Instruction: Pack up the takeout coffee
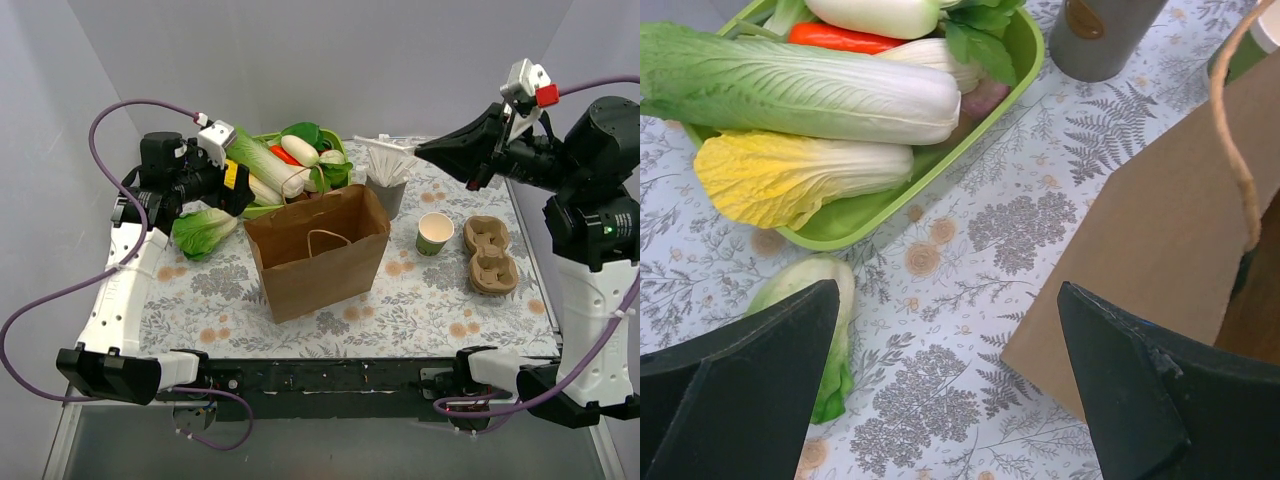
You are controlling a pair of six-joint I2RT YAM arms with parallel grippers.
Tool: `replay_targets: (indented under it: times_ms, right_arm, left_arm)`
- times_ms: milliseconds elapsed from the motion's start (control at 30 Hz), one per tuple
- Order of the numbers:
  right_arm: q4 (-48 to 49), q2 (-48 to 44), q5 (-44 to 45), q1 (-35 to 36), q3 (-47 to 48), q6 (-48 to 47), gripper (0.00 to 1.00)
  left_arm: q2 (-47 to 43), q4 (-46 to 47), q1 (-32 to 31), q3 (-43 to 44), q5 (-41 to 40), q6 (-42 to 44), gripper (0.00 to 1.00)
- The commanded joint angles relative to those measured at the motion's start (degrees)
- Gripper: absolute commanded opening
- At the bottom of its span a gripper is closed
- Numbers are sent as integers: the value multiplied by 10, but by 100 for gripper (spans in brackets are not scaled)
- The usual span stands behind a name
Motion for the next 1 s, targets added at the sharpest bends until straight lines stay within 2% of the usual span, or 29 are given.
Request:
replay_targets:
  times_ms: [0, 233, 367, 433, 467, 600, 733, 800, 833, 867, 933, 967]
  right_arm:
    - [-12, -16, -100, -2, -27, 59, 1]
    - [-17, -67, -148, -2, -119, 76, 1]
    - [27, -59, -174, 0, -188, 123, 1]
    - [56, -46, -164, 24, -215, 138, 1]
    - [58, -38, -150, 39, -214, 137, 1]
    - [20, 39, -65, 182, -134, 67, 1]
    - [-7, 113, -53, 226, -66, 46, 2]
    - [-10, 143, -48, 230, -50, 50, 22]
    - [-10, 149, -41, 229, -37, 50, 48]
    - [-15, 154, -31, 229, -25, 41, 58]
    - [-56, 164, 22, 227, 18, 17, 72]
    - [-74, 165, 52, 224, 29, 13, 73]
  left_arm:
    - [2, 9, 0, 8, -40, 11, 93]
    - [-3, 9, 1, 16, -70, 25, 94]
    - [-29, -3, 1, 10, -79, 36, 95]
    - [-48, -5, 2, -4, -84, 36, 95]
    - [-53, -5, 2, -8, -87, 36, 96]
    - [-75, -2, 2, -27, -93, 36, 97]
    - [-89, -2, 4, -34, -93, 36, 97]
    - [-90, -4, 5, -37, -94, 37, 98]
    - [-92, -5, 5, -37, -95, 37, 98]
    - [-94, -7, 5, -36, -94, 38, 98]
    - [-95, -8, 5, -31, -94, 37, 98]
    - [-96, -7, 5, -29, -94, 37, 98]
